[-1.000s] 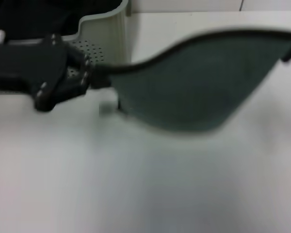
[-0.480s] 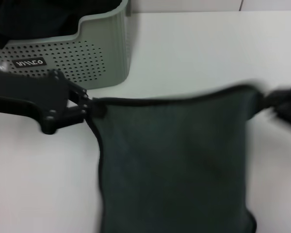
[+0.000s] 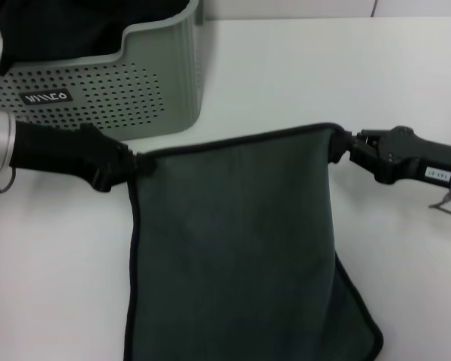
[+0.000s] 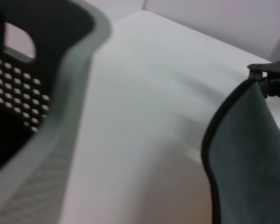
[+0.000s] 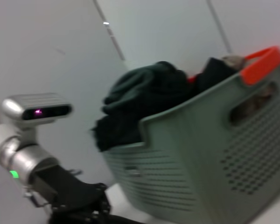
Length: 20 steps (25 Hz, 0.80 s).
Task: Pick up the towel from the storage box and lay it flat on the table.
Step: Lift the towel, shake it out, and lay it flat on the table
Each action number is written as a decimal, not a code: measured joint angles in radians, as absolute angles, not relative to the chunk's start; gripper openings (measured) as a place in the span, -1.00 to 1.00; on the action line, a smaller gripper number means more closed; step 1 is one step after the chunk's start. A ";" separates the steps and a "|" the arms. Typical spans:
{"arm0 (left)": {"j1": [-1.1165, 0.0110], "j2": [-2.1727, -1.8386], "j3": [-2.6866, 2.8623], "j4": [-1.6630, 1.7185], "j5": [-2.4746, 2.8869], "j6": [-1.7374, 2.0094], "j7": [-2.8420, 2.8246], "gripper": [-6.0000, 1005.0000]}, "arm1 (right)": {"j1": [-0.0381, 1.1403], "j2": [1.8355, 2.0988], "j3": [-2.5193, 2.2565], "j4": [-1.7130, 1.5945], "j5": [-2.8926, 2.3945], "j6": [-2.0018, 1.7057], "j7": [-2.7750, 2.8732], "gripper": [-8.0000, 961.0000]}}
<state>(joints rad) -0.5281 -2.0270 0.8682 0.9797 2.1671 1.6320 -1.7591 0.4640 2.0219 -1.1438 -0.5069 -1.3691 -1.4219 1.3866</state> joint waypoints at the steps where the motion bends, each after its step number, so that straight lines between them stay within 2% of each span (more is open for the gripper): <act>1: -0.528 -2.029 0.868 0.981 2.167 1.611 -1.765 -0.96 | 0.471 2.020 -1.144 -0.507 -1.370 -1.406 1.388 -0.96; 11: -0.555 -2.054 0.876 0.984 2.207 1.457 -1.811 -0.96 | 0.550 2.028 -1.257 -0.513 -1.385 -1.175 1.380 -0.91; 20: -0.572 -2.074 0.876 0.978 2.274 1.389 -1.827 -0.96 | 0.597 2.026 -1.266 -0.528 -1.384 -1.110 1.383 -0.85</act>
